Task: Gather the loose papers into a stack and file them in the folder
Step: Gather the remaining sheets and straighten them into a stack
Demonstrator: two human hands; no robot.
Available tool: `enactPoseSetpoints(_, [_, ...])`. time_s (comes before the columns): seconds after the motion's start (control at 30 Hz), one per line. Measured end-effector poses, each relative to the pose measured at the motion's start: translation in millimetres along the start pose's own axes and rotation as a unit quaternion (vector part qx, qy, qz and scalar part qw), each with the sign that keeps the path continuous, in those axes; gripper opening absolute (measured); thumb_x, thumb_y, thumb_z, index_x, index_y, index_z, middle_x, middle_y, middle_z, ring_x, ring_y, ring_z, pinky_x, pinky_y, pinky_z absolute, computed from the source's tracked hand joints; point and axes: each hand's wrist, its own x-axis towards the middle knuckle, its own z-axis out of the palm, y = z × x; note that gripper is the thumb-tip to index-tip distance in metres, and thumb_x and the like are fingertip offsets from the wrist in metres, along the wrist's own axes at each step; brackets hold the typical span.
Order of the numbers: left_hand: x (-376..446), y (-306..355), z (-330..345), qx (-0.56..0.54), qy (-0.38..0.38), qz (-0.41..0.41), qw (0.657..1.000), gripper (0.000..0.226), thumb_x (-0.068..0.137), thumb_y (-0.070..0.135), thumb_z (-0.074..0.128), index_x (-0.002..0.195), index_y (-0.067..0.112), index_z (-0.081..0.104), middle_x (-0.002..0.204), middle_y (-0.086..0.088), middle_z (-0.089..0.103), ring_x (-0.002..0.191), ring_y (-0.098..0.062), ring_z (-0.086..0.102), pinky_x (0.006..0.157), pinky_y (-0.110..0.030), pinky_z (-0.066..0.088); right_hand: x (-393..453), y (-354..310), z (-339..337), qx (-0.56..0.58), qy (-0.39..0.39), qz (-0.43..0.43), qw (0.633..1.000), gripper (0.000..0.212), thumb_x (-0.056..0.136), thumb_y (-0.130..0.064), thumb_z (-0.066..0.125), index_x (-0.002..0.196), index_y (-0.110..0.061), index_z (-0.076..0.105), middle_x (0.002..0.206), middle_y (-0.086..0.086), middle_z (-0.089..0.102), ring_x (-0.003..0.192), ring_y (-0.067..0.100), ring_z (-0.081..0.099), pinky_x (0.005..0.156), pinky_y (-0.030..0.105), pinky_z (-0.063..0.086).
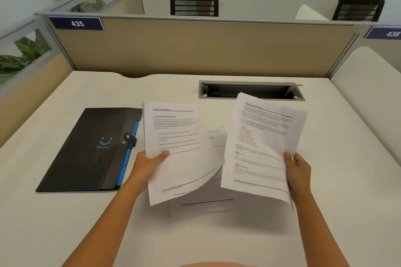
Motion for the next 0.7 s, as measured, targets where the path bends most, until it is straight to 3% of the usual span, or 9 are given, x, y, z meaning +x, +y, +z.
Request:
enactPoseSetpoints(0.23, [-10, 5, 11, 0.022, -0.050, -0.002, 0.998, 0.019, 0.085, 0.028, 0.076, 0.100, 0.035, 0.067, 0.093, 0.016, 0.074, 0.087, -0.010, 0.071, 0.064, -0.023, 0.057, 1, -8, 8, 0.058, 0.037, -0.008, 0.998, 0.027, 0.098, -0.025, 0.056, 0.100, 0.001, 0.065, 0.091, 0.005, 0.066, 0.080, 0.016, 0.058, 0.079, 0.031, 0.050])
enactPoseSetpoints(0.33, [-12, 9, 14, 0.031, -0.064, -0.001, 0.997, 0.016, 0.085, 0.029, 0.075, 0.096, 0.036, 0.067, 0.089, 0.019, 0.075, 0.085, -0.008, 0.072, 0.060, -0.019, 0.056, 0, -14, 13, 0.063, 0.028, -0.017, 0.997, 0.020, 0.098, -0.026, 0.057, 0.093, -0.011, 0.069, 0.085, -0.002, 0.069, 0.077, 0.013, 0.060, 0.076, 0.029, 0.051])
enactPoseSetpoints(0.53, [-20, 16, 28, 0.028, -0.124, -0.018, 0.992, 0.019, 0.086, 0.036, 0.072, 0.104, 0.034, 0.065, 0.095, 0.013, 0.077, 0.085, -0.011, 0.074, 0.060, -0.022, 0.058, -16, -11, 41, 0.019, -0.076, -0.004, 0.997, 0.023, 0.095, -0.028, 0.062, 0.091, -0.008, 0.073, 0.087, 0.000, 0.076, 0.074, 0.010, 0.066, 0.071, 0.028, 0.054])
enactPoseSetpoints(0.63, [-25, 19, 38, 0.024, -0.148, -0.011, 0.989, 0.028, 0.088, 0.042, 0.068, 0.114, 0.033, 0.064, 0.104, 0.011, 0.076, 0.093, -0.013, 0.073, 0.072, -0.028, 0.061, -27, -8, 58, 0.012, -0.136, 0.037, 0.990, 0.022, 0.094, -0.032, 0.063, 0.097, -0.015, 0.076, 0.095, -0.003, 0.079, 0.086, 0.013, 0.074, 0.073, 0.025, 0.056])
enactPoseSetpoints(0.7, [-27, 22, 44, 0.034, -0.154, -0.011, 0.987, 0.038, 0.088, 0.049, 0.065, 0.120, 0.028, 0.064, 0.109, 0.005, 0.075, 0.098, -0.017, 0.072, 0.081, -0.036, 0.060, -33, -7, 66, 0.010, -0.177, 0.054, 0.983, 0.021, 0.096, -0.034, 0.059, 0.102, -0.021, 0.074, 0.098, -0.007, 0.078, 0.089, 0.012, 0.075, 0.067, 0.018, 0.057])
